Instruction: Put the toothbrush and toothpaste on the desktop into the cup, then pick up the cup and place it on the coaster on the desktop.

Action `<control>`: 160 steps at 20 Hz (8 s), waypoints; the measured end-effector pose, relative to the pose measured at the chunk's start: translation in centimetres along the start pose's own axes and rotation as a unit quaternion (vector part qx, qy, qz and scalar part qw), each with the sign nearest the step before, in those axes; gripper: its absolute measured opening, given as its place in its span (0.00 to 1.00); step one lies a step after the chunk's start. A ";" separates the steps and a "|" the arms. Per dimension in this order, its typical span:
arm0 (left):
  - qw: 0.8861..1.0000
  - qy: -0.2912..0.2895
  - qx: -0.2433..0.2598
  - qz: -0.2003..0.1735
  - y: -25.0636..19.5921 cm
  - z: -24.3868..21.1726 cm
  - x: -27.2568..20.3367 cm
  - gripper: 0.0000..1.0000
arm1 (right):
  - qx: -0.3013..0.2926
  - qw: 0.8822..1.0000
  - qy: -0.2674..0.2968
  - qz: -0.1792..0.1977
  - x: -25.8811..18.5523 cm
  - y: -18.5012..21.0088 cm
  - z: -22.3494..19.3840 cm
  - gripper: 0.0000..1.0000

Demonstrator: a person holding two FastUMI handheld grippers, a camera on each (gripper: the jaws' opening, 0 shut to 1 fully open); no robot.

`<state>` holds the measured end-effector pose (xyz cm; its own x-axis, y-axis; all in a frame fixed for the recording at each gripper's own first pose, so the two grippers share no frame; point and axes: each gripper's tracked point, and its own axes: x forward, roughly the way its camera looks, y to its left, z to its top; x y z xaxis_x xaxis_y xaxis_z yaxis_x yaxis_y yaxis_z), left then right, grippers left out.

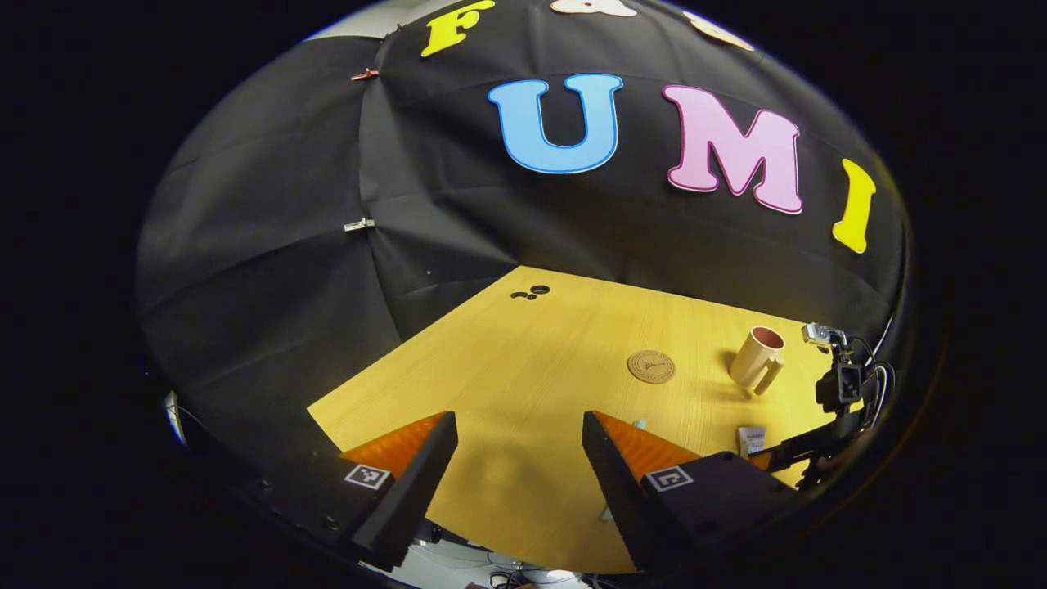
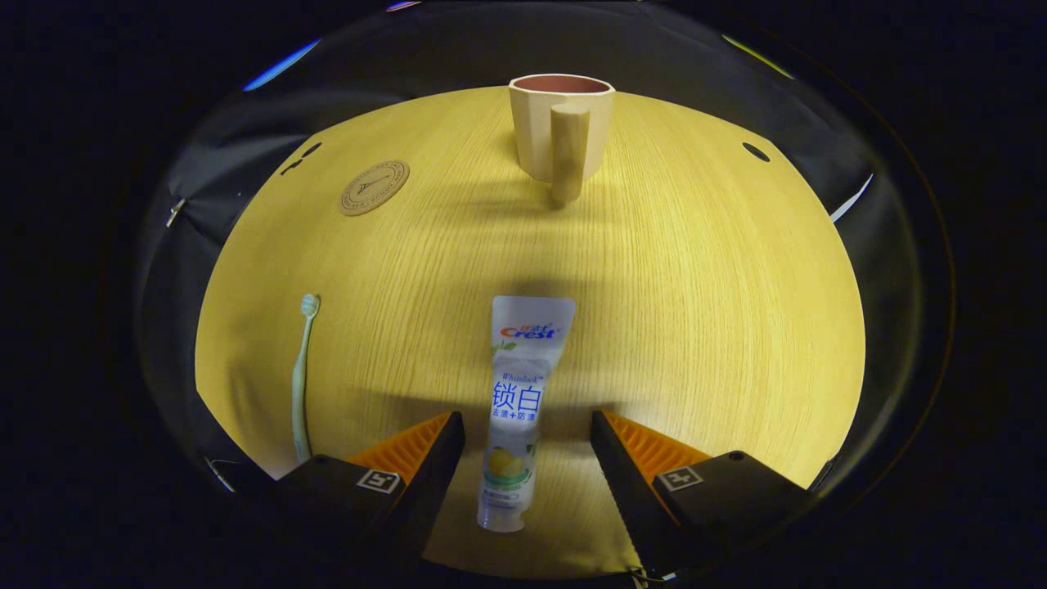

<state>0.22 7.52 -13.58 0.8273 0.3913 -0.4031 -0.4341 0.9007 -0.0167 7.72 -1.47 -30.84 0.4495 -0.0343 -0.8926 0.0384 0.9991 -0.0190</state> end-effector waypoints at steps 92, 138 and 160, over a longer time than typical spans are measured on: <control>0.943 0.103 0.099 -0.301 -20.5 2.1 3.3 0.06 | 0.016 0.928 -0.361 0.088 -10.5 -1.2 25.8 0.25; 0.911 -0.028 0.000 -0.411 -35.6 9.9 8.3 0.06 | 0.022 0.881 -0.466 0.073 -4.1 -4.2 27.2 0.98; 0.864 -0.236 0.074 -0.438 -46.5 6.6 13.0 0.06 | 0.056 0.912 -0.407 0.005 -3.9 -14.8 20.4 0.98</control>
<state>33.46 -28.01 -12.00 0.8841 -0.4507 0.1234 0.4537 0.8912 0.0046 23.54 -16.67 -17.88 0.9620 -0.0783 -0.2616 0.1009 0.9921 0.0741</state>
